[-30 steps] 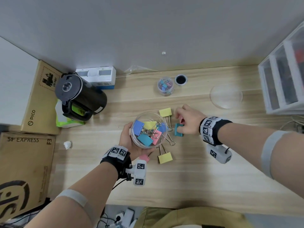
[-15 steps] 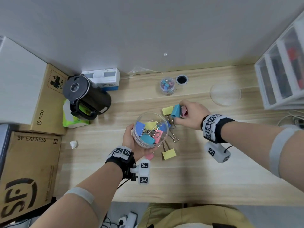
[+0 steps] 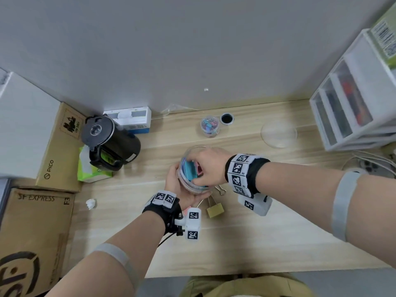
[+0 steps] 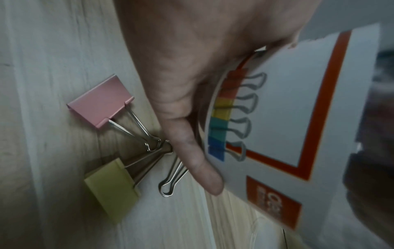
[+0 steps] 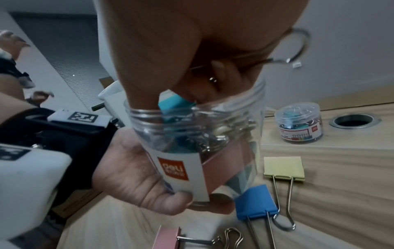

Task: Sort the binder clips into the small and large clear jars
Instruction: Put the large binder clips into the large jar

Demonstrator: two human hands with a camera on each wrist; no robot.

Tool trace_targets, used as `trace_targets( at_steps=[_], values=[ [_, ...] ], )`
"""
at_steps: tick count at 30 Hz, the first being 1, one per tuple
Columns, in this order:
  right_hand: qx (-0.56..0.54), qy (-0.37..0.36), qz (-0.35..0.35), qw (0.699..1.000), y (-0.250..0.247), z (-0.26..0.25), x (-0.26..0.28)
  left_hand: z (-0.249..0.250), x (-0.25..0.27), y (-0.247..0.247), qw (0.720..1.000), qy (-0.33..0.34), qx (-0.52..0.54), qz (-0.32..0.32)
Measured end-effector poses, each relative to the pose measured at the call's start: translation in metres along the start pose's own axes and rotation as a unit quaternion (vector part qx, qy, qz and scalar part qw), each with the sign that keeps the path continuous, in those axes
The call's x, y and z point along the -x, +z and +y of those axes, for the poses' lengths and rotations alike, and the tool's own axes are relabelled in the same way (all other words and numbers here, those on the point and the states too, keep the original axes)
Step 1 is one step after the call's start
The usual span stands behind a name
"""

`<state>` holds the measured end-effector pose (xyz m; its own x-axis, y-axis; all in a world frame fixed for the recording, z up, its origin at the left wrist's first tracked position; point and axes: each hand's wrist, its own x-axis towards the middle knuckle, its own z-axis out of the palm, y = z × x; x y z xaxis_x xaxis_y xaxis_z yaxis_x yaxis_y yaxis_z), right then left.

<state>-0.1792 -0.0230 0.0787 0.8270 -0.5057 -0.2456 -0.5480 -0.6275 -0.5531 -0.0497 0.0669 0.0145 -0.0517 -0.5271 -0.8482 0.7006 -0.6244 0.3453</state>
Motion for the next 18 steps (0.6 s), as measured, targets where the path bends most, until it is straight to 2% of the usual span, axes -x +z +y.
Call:
trace_targets(
  at_steps=[2, 5, 8, 12, 14, 16, 18],
  values=[
    [0.02, -0.031, -0.042, 0.998, 0.0, -0.003, 0.002, -0.001, 0.001, -0.001, 1.0, -0.004, -0.029, -0.004],
    [0.031, -0.032, -0.082, 0.996, -0.001, -0.003, 0.004, -0.004, 0.003, -0.005, 0.999, -0.013, -0.042, -0.014],
    [-0.01, -0.033, -0.063, 0.997, 0.0, -0.001, 0.006, -0.006, 0.008, -0.007, 0.999, -0.021, -0.024, -0.014],
    [-0.08, 0.04, -0.032, 0.996, 0.0, 0.003, 0.006, -0.007, 0.012, -0.006, 0.999, -0.023, 0.015, -0.029],
    [-0.115, 0.059, -0.044, 0.991, -0.001, 0.0, 0.007, -0.005, 0.01, -0.007, 0.999, -0.021, 0.022, -0.024],
    [-0.116, 0.071, -0.052, 0.989, 0.001, -0.001, 0.005, -0.003, 0.01, -0.006, 0.999, -0.011, 0.04, -0.013],
    [-0.116, 0.068, -0.024, 0.991, 0.004, 0.0, 0.001, -0.001, 0.011, -0.004, 0.998, -0.006, 0.053, -0.018]
  ],
)
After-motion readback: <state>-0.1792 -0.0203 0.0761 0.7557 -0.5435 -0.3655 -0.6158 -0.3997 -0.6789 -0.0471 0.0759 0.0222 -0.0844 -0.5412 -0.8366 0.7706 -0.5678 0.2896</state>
